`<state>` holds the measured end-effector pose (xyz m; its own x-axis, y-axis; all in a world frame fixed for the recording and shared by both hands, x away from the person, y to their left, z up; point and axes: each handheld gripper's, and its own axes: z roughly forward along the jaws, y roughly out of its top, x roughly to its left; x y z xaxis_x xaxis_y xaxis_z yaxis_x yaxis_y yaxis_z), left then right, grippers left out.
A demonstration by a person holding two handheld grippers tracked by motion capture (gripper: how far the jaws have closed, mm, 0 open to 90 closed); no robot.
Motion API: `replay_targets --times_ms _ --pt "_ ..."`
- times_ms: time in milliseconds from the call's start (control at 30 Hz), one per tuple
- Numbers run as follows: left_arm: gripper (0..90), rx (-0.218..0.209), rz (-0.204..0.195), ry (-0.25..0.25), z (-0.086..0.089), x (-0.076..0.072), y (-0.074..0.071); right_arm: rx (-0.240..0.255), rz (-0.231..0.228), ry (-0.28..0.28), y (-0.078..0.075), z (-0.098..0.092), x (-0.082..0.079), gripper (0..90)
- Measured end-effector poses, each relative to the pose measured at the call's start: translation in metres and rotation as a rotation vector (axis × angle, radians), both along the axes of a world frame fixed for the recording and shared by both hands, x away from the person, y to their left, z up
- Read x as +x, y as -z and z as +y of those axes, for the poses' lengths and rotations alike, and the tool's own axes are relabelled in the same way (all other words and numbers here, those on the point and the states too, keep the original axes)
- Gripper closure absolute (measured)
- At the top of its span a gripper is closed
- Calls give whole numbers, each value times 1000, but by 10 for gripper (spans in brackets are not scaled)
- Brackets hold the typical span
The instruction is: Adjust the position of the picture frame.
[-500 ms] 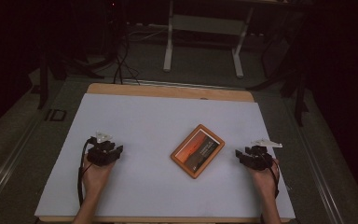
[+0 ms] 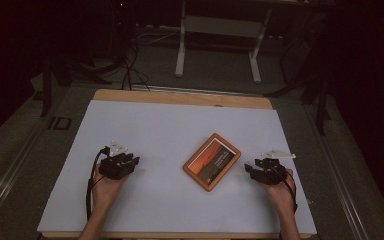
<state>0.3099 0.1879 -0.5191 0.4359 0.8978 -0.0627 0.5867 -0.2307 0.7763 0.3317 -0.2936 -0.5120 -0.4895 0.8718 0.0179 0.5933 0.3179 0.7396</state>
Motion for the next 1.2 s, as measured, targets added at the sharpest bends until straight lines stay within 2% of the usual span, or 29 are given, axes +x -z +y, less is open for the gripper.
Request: replay_targets --times_ms 267,300,367,433,467,533,633,733,867,1133,1200 --pt "865 -13 -17 70 -16 -6 -2 -9 12 -42 -1 10 -4 497" --pt "865 -6 -19 102 -24 -5 -3 -10 13 -50 -1 11 -5 507" --pt "895 8 -20 132 -33 -3 -3 -2 15 -59 -2 15 -6 601" --pt "895 7 -23 156 -42 0 -3 -2 13 -64 -2 18 -7 739" --pt "895 7 -23 156 -42 0 -3 -2 13 -64 -2 18 -7 739" --pt "896 -4 -25 194 -57 8 -1 -20 -2 -63 -3 23 -8 898" --pt "896 12 -23 231 -70 17 1 -22 -9 -63 -3 26 -9 900" --pt "897 3 -24 262 -84 27 3 -23 -14 -64 -3 27 -9 900" --pt "897 13 -21 291 -96 37 5 -19 -23 -59 -2 29 -7 900" --pt "898 49 -3 370 -122 45 15 -31 -26 -59 1 37 -4 900" --pt "898 56 -9 386 -127 46 18 -34 -24 -63 1 40 -3 900"
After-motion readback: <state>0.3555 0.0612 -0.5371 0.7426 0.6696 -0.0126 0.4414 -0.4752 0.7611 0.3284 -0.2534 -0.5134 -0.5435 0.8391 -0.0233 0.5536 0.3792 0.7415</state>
